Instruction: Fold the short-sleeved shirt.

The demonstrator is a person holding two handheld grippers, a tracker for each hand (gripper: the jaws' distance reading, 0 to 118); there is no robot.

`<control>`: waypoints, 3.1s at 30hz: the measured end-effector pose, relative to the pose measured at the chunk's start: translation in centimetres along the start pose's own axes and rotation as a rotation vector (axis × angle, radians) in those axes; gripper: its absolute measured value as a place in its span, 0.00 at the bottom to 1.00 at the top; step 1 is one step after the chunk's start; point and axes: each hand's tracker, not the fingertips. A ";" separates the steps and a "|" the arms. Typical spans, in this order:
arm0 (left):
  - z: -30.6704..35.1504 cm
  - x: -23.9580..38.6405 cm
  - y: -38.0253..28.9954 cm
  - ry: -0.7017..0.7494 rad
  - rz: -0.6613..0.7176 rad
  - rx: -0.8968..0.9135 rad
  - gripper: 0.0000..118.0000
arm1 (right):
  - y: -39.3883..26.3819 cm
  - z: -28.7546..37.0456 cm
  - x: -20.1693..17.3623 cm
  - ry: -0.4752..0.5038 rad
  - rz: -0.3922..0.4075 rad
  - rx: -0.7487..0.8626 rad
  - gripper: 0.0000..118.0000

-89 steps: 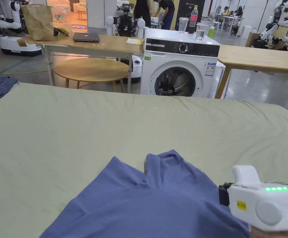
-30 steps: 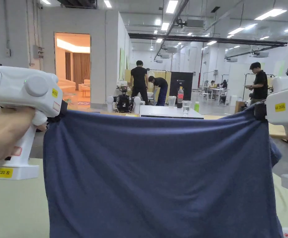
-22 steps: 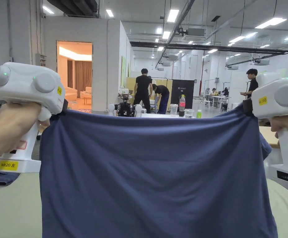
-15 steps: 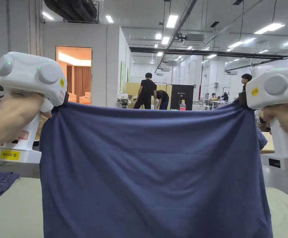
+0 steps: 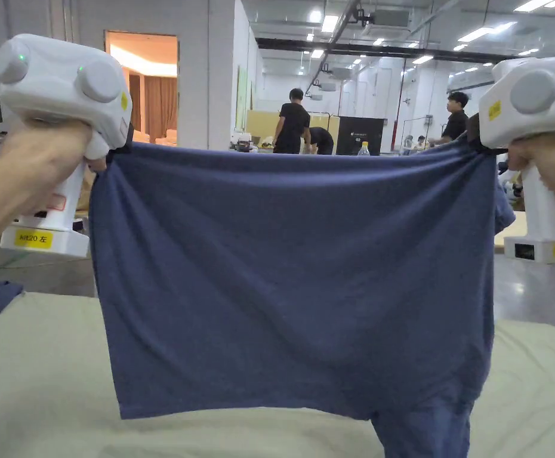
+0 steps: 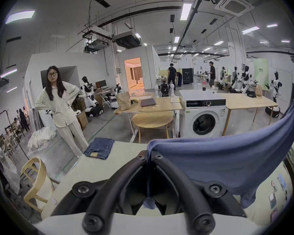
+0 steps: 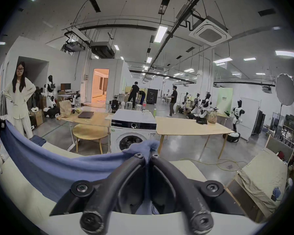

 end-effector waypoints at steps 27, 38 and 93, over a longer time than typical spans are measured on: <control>9.7 -2.2 -36.4 -0.169 -0.075 -0.294 0.00 | -36.5 17.2 2.6 0.156 0.022 -0.329 0.00; 20.1 -5.6 -48.1 -0.226 -0.016 -0.379 0.00 | -48.0 30.5 5.2 0.198 -0.049 -0.430 0.00; 23.3 -6.9 -52.8 -0.285 0.054 -0.516 0.00 | -52.0 37.6 6.9 0.093 -0.197 -0.475 0.00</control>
